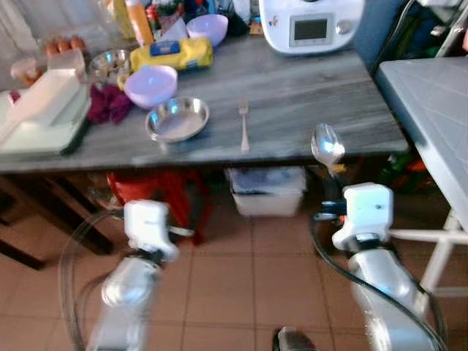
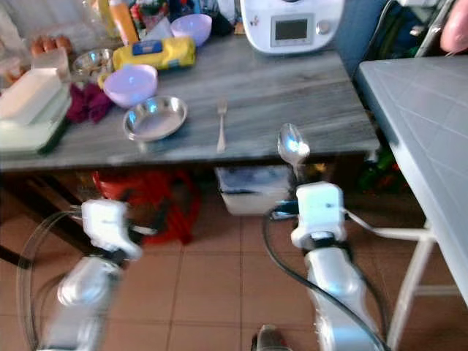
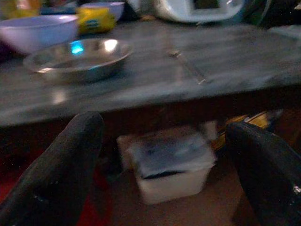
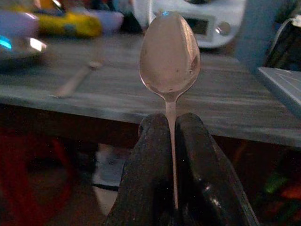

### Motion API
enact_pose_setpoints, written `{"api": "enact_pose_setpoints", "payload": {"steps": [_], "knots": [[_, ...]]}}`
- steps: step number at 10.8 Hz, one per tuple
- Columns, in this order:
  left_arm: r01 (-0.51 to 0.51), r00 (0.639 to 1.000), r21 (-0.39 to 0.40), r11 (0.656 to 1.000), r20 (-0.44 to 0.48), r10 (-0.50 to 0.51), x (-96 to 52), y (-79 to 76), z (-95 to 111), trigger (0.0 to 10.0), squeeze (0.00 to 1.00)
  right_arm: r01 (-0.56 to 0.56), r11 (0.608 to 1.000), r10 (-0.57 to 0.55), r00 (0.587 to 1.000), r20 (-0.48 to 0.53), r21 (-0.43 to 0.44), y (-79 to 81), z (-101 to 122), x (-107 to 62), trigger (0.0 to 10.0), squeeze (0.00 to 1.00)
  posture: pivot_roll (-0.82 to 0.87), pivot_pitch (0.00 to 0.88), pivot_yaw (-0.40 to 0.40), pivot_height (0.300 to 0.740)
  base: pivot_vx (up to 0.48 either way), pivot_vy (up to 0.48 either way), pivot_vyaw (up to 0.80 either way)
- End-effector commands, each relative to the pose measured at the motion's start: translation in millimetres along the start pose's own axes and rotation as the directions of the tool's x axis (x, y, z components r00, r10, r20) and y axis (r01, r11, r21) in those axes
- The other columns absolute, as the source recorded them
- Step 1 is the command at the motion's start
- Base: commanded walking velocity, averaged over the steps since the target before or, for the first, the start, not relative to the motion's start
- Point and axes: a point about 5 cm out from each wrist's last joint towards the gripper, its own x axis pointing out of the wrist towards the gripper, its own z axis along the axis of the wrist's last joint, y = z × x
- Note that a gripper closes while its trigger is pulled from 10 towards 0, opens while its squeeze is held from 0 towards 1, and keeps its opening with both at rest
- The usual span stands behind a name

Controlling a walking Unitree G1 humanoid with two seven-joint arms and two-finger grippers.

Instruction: Setting the table

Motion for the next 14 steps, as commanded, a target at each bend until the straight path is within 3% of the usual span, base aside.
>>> {"api": "enact_pose_setpoints", "payload": {"steps": [1,9,14], "knots": [[-0.015,1.000,0.029,0.999,0.001,0.015,-2.5,8.4,2.5,10.0,0.00,-0.015,1.000,0.014,1.000,0.026,0.022,6.1,5.3,-0.2,10.0,0.00,-0.10,0.164,0.092,0.740,0.371,0.000,0.00],[0.003,1.000,0.025,1.000,0.001,-0.003,-0.8,5.0,1.6,10.0,0.00,-0.037,0.999,0.036,0.999,0.035,0.030,12.5,6.2,2.8,10.0,0.00,-0.10,0.160,0.091,0.740,0.353,0.000,-0.10],[0.000,0.999,0.048,0.999,0.051,-0.002,-3.4,7.7,10.6,10.0,0.00,-0.038,0.998,0.037,0.998,0.045,0.041,15.6,8.1,3.7,10.0,0.00,-0.10,0.164,0.088,0.740,0.000,0.000,0.00]]}}
